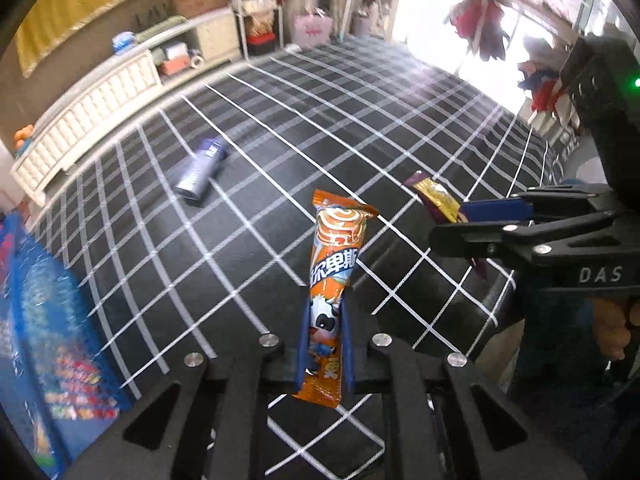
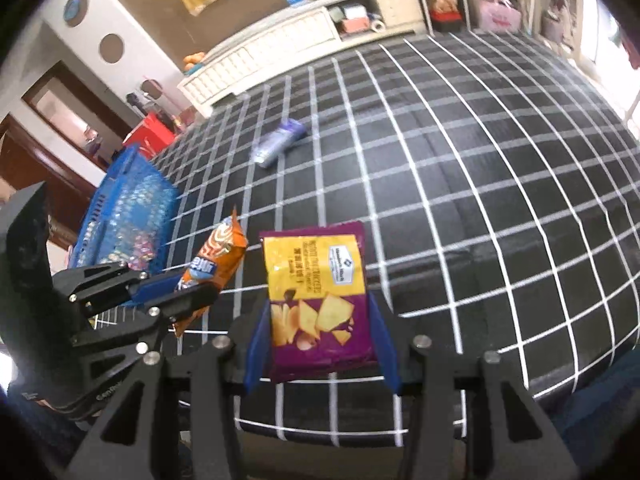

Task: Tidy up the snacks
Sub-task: 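Carry the orange snack and chip bag over the blue basket with both tools, then open the left tool to drop the orange snack into the basket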

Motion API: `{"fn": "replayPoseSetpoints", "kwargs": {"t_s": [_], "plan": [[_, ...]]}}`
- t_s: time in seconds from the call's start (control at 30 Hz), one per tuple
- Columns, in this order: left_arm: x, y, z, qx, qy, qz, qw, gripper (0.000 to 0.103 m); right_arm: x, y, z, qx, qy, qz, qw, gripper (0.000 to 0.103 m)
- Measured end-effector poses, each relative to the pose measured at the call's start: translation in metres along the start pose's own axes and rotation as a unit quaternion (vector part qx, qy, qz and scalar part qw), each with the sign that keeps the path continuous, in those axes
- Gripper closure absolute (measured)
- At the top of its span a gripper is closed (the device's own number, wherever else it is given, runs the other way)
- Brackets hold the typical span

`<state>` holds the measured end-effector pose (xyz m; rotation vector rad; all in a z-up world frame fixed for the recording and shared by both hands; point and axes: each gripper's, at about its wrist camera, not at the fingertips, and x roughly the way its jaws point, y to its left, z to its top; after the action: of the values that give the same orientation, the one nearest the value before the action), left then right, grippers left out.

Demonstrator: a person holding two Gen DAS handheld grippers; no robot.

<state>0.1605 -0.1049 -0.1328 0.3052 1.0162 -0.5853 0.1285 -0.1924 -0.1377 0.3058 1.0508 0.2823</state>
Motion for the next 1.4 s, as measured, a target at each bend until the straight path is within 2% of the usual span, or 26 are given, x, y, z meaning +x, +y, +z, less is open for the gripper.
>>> {"fn": "replayPoseSetpoints", "kwargs": {"t_s": [0.33,0.53,0.77,0.87,1.03,1.2,1.4], "plan": [[-0.067,0.047,-0.027,-0.074,-0.040,0.062,0.9946,0.091,-0.011,0.078,0.011,-0.067,-0.023,0.033,0.997,0.051],[-0.110,0.088,-0.051,-0.109,-0.056,0.107,0.9867,0.091,0.007,0.133,0.021,-0.111,-0.017,0.063,0.992,0.051],[-0.127,0.133,-0.067,-0.154,-0.051,0.141,0.9766,0.091,0.037,0.194,0.039,-0.156,-0.001,0.098,0.983,0.051],[-0.131,0.155,-0.071,-0.179,-0.049,0.163,0.9690,0.091,0.054,0.208,0.045,-0.163,0.011,0.108,0.981,0.051],[-0.123,0.190,-0.076,-0.226,-0.038,0.160,0.9603,0.091,0.079,0.224,0.056,-0.165,0.032,0.103,0.980,0.051],[-0.108,0.205,-0.077,-0.238,-0.028,0.143,0.9603,0.091,0.084,0.230,0.057,-0.168,0.036,0.101,0.980,0.051],[-0.083,0.217,-0.073,-0.251,-0.007,0.130,0.9592,0.090,0.088,0.219,0.056,-0.152,0.045,0.095,0.983,0.051]]}}
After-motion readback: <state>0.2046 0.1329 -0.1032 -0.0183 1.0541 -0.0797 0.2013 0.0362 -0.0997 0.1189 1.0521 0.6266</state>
